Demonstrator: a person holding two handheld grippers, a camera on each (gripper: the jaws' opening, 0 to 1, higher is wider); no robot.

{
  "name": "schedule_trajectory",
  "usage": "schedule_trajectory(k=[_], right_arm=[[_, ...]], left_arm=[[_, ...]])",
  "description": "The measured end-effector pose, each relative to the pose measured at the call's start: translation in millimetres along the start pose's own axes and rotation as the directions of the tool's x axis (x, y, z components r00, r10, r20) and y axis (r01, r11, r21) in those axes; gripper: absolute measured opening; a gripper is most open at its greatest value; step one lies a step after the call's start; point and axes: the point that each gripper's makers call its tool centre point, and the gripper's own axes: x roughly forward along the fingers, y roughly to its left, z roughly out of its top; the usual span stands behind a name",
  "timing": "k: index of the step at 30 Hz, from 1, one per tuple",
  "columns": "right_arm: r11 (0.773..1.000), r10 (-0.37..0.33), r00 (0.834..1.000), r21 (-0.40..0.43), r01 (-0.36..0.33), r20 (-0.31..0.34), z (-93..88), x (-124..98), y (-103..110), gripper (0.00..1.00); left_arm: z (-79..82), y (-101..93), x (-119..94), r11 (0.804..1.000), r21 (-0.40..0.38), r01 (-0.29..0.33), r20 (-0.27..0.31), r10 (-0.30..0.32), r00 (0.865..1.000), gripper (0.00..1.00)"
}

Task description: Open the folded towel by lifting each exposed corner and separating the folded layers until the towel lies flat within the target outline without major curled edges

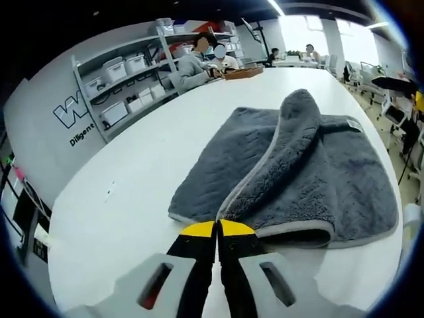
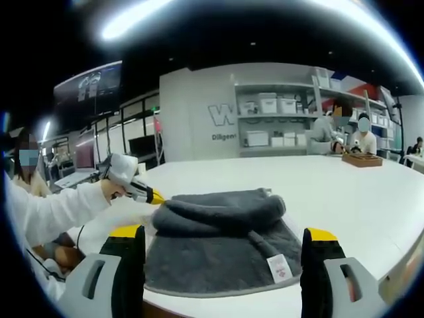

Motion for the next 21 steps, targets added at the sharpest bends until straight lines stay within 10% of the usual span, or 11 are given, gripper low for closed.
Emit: schedule_trajectory(k=[21], right_arm=[[1.0,0.002,1.0,0.0,-0.002,-0.007,-0.5,0,0,0.98]], left_arm=[[-15.5,32.5,-3,0.995,-0.061,-0.073,-0.023,0.072,0.997,0.01]])
